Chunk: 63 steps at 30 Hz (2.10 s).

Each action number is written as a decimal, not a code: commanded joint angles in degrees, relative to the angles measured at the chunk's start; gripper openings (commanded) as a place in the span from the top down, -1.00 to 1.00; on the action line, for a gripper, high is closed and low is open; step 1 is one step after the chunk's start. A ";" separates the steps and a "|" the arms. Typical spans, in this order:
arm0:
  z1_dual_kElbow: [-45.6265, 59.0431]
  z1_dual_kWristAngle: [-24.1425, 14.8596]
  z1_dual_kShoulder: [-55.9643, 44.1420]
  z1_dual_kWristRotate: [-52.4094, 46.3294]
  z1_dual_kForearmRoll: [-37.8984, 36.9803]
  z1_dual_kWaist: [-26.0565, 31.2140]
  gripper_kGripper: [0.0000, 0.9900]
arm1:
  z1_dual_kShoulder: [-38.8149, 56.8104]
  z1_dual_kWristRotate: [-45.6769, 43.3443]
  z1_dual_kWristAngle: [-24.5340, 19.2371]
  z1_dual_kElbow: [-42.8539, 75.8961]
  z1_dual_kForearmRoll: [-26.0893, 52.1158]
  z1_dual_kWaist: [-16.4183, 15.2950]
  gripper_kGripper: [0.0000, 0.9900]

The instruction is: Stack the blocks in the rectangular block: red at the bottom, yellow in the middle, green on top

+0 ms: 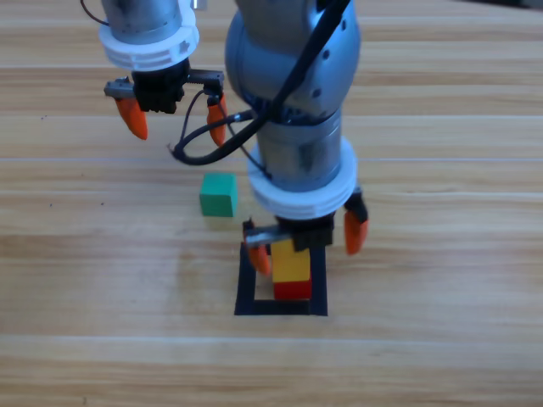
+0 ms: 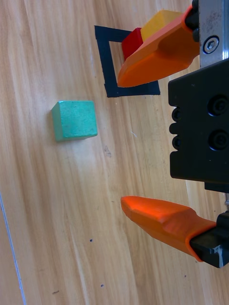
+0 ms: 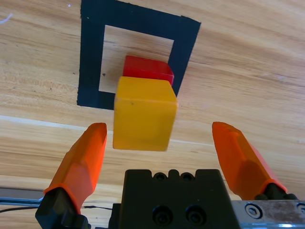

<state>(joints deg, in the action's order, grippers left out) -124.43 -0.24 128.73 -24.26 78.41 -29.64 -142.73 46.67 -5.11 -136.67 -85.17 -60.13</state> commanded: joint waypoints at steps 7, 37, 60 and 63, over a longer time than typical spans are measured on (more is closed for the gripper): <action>-4.42 -1.52 10.58 -2.73 -0.45 -3.50 -0.99 | 31.99 -7.91 -15.54 10.63 1.14 1.07 -1.00; -7.05 -2.84 18.67 -7.74 -0.45 -4.81 -0.61 | 54.84 -59.86 24.71 79.80 66.01 23.04 -0.96; -5.12 -2.58 2.41 -11.25 2.62 -7.71 1.00 | 55.45 -59.68 24.36 79.72 64.86 23.04 -0.96; -2.48 -2.40 -0.05 -13.19 2.71 -8.68 1.00 | 55.45 -59.68 24.19 79.72 64.69 23.04 -0.96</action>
<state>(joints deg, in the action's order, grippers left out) -130.76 -3.30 132.90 -34.81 80.65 -35.89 -88.11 -12.94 18.53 -58.20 -19.32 -38.53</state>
